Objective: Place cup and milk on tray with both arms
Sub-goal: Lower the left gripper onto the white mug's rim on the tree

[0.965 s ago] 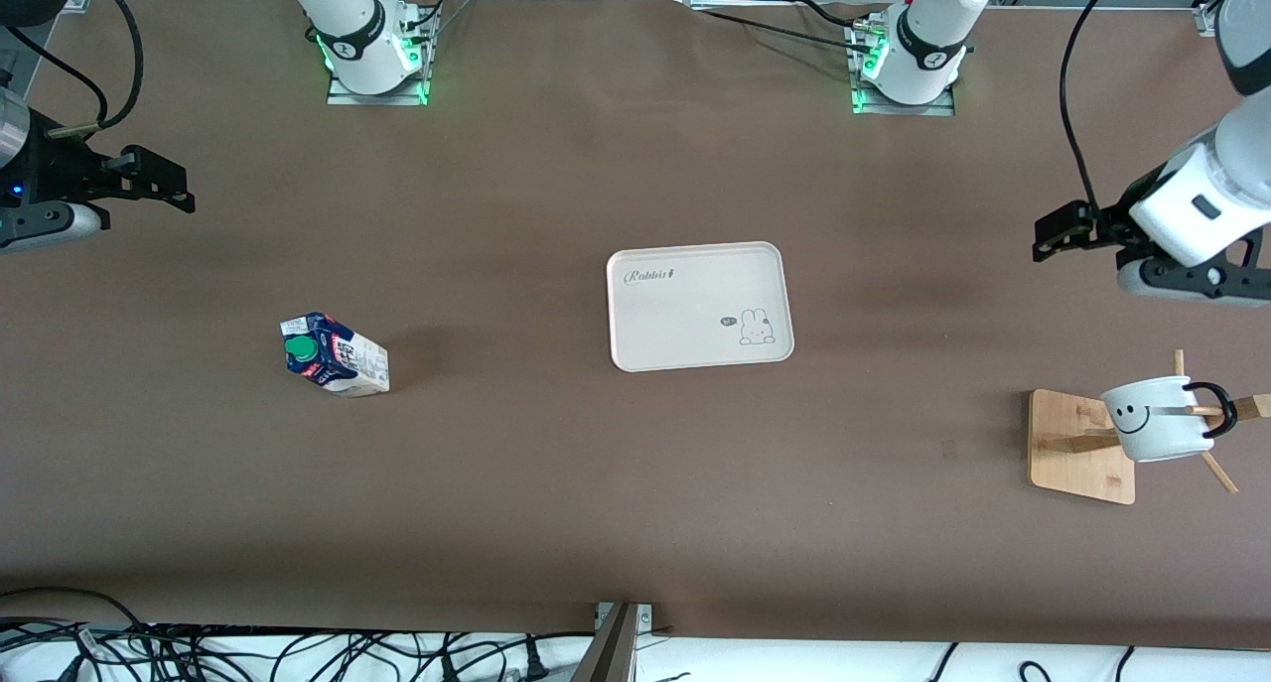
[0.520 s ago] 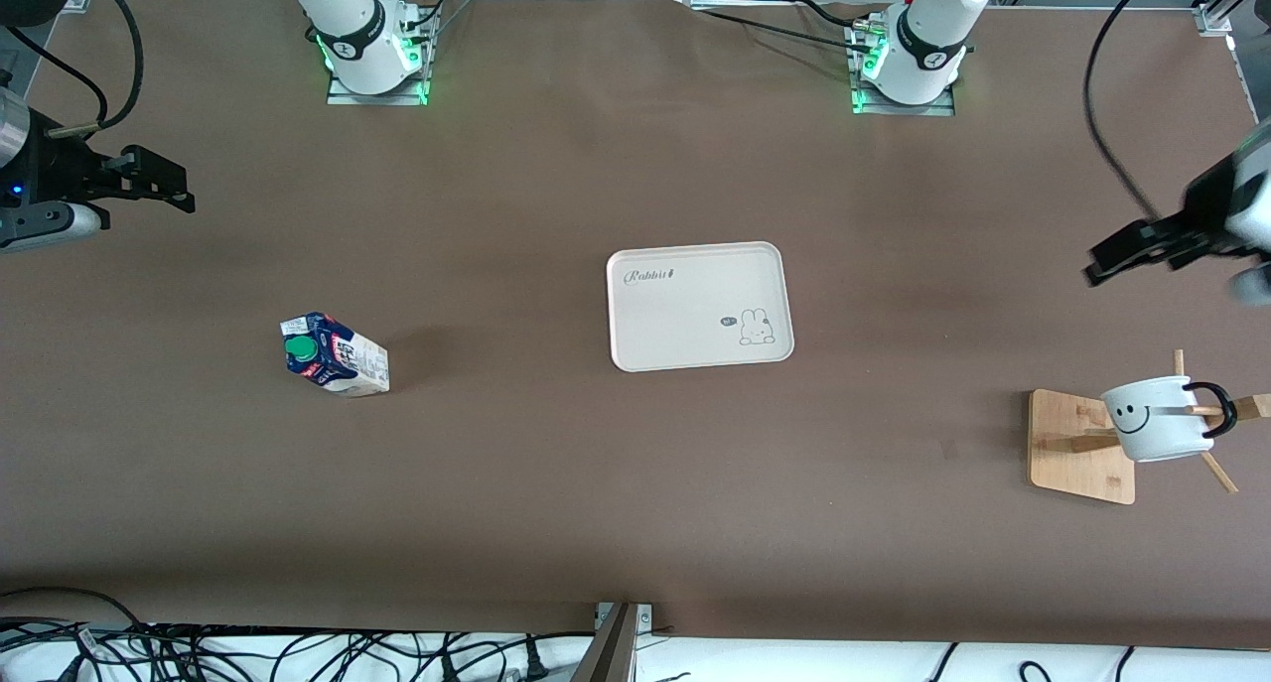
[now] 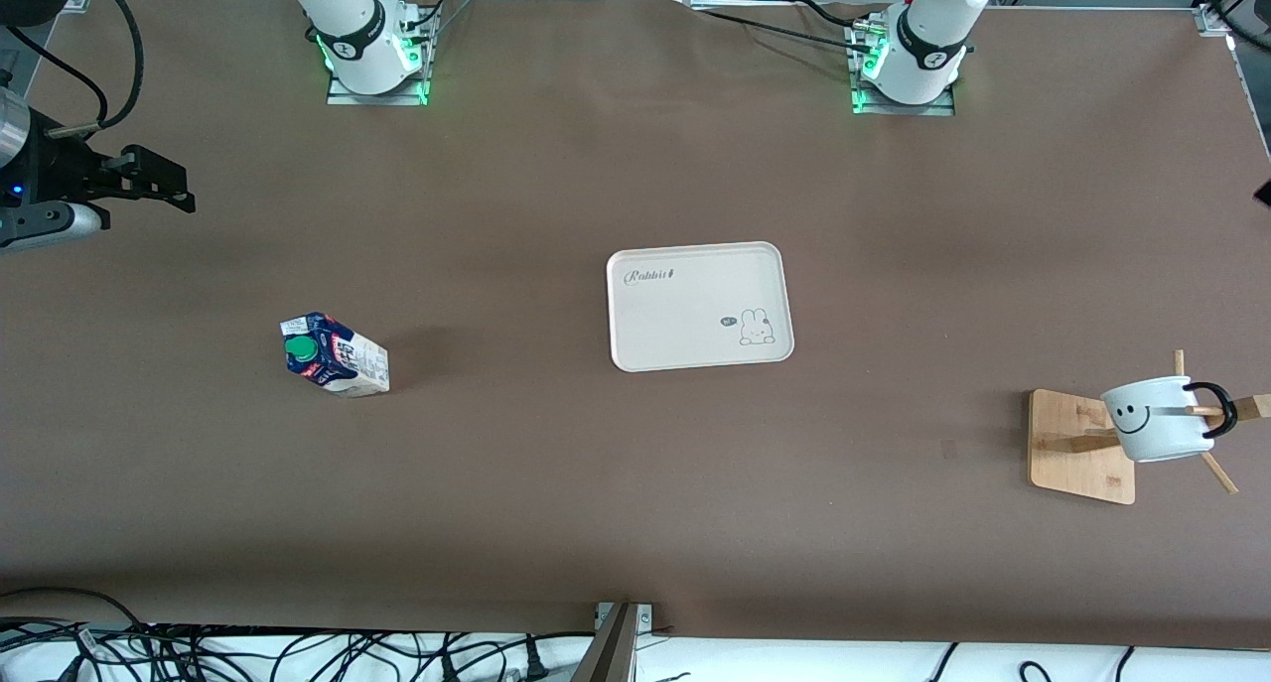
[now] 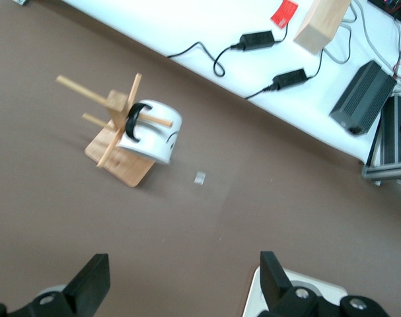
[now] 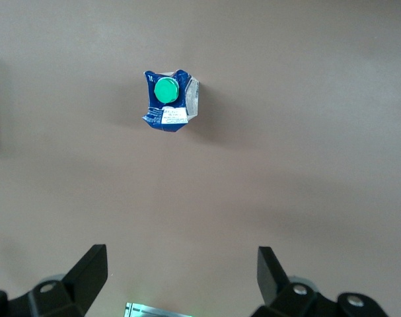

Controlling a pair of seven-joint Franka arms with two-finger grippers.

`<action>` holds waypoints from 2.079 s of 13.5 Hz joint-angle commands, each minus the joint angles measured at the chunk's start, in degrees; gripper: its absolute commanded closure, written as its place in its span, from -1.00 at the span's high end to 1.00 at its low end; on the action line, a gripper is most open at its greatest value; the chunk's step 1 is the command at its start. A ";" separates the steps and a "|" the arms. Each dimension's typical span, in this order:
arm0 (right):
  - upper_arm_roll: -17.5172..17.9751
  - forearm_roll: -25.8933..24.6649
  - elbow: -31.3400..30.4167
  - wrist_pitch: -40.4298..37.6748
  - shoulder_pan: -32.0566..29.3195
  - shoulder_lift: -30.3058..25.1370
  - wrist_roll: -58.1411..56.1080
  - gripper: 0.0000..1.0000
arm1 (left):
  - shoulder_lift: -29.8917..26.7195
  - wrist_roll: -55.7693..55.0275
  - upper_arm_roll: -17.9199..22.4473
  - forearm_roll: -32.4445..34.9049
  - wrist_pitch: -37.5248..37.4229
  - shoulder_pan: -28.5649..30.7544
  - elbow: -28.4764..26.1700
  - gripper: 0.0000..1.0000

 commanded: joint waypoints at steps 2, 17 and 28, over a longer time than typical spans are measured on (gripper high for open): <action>1.13 -0.73 -0.84 -0.33 -1.24 -1.04 -1.05 1.00 | 1.62 -2.85 -1.54 -1.35 17.45 -0.08 -12.76 1.00; 1.13 -0.73 -0.84 -0.33 -1.24 -1.04 -1.05 1.00 | 3.89 -6.37 -3.12 -1.35 55.86 2.91 -37.32 1.00; 1.13 -0.73 -0.84 -0.25 -1.24 -1.04 -1.05 1.00 | 14.62 -6.20 -3.29 -6.97 60.99 3.79 -27.57 1.00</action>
